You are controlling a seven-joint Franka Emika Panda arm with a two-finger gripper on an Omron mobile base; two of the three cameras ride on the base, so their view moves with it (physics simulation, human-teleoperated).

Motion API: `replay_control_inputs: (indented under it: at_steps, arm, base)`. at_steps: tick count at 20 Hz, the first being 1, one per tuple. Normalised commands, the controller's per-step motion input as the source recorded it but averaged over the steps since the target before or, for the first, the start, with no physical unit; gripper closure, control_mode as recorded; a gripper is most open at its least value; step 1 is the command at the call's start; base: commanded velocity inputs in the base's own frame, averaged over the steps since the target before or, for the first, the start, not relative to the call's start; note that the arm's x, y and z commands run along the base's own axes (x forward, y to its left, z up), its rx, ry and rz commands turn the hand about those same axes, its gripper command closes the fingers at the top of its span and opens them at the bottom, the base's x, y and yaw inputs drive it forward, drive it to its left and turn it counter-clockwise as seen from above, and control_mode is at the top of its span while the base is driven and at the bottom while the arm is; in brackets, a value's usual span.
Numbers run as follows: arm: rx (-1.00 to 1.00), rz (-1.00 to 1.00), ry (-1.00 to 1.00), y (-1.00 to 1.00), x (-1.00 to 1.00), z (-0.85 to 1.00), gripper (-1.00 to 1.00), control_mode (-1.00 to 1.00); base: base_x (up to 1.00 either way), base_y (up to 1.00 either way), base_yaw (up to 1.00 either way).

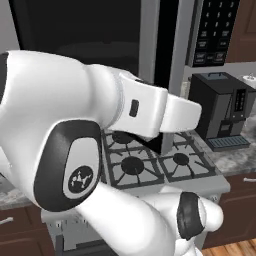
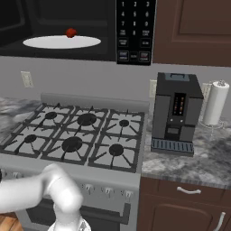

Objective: Close the microwave door.

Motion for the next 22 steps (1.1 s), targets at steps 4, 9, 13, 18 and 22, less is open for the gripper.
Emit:
replay_control_inputs:
  at_steps: [4,9,13,18,22]
  arm:
    - [0.15,0.09,0.14,-0.52,0.47,0.13,-1.0,-1.0]
    - [0.06,0.12,0.08,-0.43,0.72,0.03,-1.0,-1.0]
    - [0.08,0.17,0.0,-0.61,0.82,0.0,-1.0,-1.0]
    - [0.15,0.16,0.03,-0.91,0.99,-0.05,-1.0,-1.0]
    - [0.19,0.13,0.02,-1.0,1.0,-0.14,-1.0,-1.0]
  base:
    - [0.0,0.0,0.0]
    - [0.0,0.0,0.0]
    - [0.0,0.0,0.0]
    - [0.0,0.0,0.0]
    - [0.0,0.0,0.0]
